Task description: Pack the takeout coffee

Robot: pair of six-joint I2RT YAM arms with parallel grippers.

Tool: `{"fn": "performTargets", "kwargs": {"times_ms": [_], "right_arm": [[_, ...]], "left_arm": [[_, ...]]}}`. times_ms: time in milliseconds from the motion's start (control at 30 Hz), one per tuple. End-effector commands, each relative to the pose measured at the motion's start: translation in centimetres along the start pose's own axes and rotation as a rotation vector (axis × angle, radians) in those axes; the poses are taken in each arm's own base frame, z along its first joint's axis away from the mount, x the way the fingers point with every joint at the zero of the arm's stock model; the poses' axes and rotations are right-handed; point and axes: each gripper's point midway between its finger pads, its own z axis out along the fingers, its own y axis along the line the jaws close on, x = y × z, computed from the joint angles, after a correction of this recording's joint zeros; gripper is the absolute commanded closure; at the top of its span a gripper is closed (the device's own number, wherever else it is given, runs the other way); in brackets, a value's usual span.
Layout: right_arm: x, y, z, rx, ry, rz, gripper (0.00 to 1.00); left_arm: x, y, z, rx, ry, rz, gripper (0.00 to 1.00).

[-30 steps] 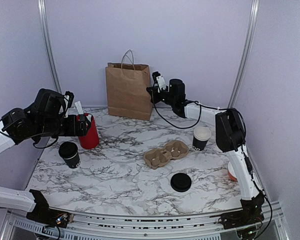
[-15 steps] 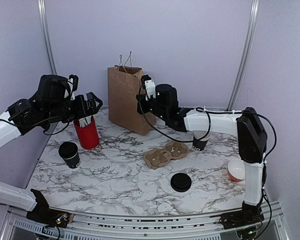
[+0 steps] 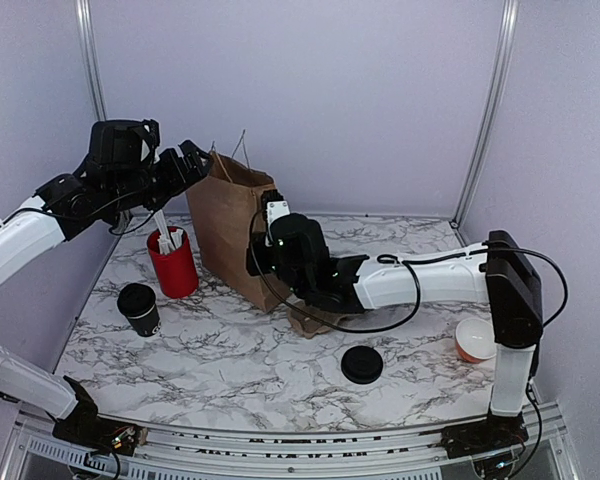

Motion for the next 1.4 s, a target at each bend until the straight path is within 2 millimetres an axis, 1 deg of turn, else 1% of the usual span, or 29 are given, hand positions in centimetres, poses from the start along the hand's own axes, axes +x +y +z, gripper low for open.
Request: {"fn": "performTargets", "kwargs": {"times_ms": [0,100,233,300,500,667,767,900,933,1000,1100,1167,1367], "right_arm": [[-0.3,-0.3,-1.4,0.063,0.005,0.065,1.0],[0.3,0.0,-1.6,0.065,0.016,0.067,1.0],[0.4,0.1,-1.6,0.07,0.028,0.066,1.0],[0.2,0.3,-1.7,0.067,0.027,0.064,0.98],[-0.1,1.0,-2.1,0.033,0.037,0.04,0.79],[-0.8,1.4,-3.0,-0.001,0.051,0.035,0.71],[-1.4,1.4,-4.0,-0.019,0.053,0.034,0.63],[-2.5,0.8,-5.7,-0.03,0.049,0.034,0.47],[-2.6,0.5,-6.2,-0.029,0.05,0.033,0.42],[-3.1,-0.3,-7.1,-0.021,0.047,0.03,0.33],[-3.5,-2.0,-8.4,-0.005,0.059,0.024,0.17],[-3.7,-3.3,-9.1,0.005,0.077,0.026,0.13],[-2.9,-7.5,-10.9,0.048,0.127,0.029,0.11]], "left_arm": [[-2.5,-1.1,0.3,0.029,-0.07,-0.036,0.04],[-2.7,-1.9,0.7,0.055,-0.056,-0.032,0.09],[-2.5,-2.0,0.8,0.059,-0.05,-0.034,0.13],[-2.6,-2.1,0.8,0.065,-0.049,-0.034,0.16],[-2.7,-2.7,1.1,0.079,-0.041,-0.027,0.21],[-2.9,-3.0,1.5,0.082,-0.044,-0.02,0.26],[-3.2,-3.0,1.7,0.072,-0.051,-0.008,0.32],[-3.5,-2.6,1.9,0.043,-0.067,0.005,0.39],[-3.5,-2.5,2.0,0.036,-0.07,0.006,0.41],[-3.5,-2.3,2.1,0.029,-0.071,0.006,0.48],[-3.4,-2.2,2.2,0.024,-0.068,0.014,0.56],[-3.2,-2.2,2.3,0.02,-0.063,0.023,0.61],[-2.8,-2.5,2.6,0.039,-0.041,0.046,0.82]]}}
